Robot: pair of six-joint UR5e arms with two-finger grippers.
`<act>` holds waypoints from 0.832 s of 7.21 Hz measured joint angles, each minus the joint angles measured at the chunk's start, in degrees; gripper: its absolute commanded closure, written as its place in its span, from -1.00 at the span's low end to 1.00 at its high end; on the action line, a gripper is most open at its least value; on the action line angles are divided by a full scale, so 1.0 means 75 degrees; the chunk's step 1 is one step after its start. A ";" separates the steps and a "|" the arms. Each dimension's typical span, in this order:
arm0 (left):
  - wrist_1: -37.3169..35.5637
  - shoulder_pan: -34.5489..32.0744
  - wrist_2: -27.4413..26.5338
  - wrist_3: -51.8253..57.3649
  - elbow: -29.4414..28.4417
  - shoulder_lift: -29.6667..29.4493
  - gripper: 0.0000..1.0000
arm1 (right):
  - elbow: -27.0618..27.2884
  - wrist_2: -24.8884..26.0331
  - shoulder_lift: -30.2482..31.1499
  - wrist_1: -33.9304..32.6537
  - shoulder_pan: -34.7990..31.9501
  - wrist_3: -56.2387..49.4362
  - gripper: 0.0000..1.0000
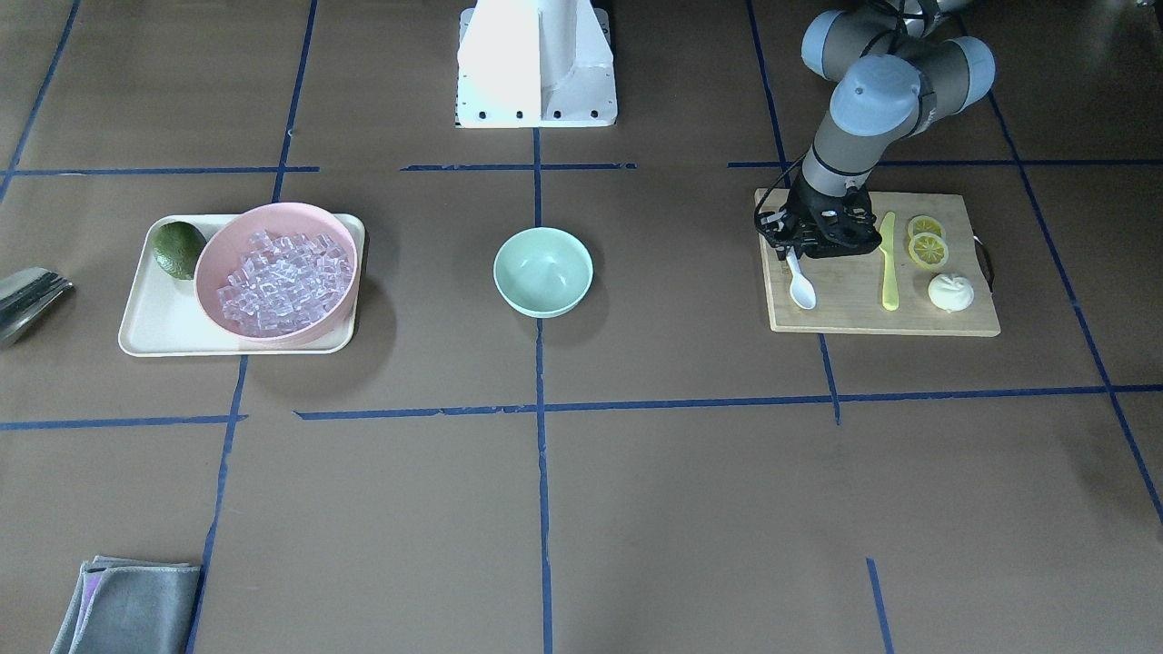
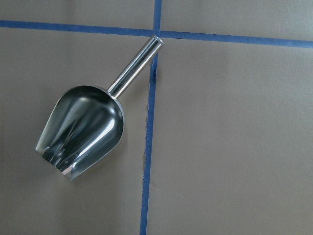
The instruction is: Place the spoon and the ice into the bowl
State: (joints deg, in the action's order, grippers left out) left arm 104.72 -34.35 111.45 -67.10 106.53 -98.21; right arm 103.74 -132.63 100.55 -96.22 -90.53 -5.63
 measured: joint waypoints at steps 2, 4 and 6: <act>-0.0023 -0.0001 0.0008 0.0017 0.0115 -0.0049 1.00 | -0.0004 0.0000 0.0000 -0.0001 -0.0002 0.0000 -1.00; -0.0078 0.0010 -0.0004 0.0295 0.0260 -0.0374 1.00 | -0.0003 0.0000 0.0000 0.0005 -0.0003 0.0000 -1.00; -0.0114 0.0045 -0.0051 0.1720 0.0254 -0.0981 1.00 | -0.0001 0.0000 0.0000 0.0004 0.0000 0.0000 -1.00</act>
State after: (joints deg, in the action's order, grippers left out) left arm 103.86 -34.01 111.06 -54.20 108.44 -105.57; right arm 103.73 -132.63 100.55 -96.19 -90.53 -5.62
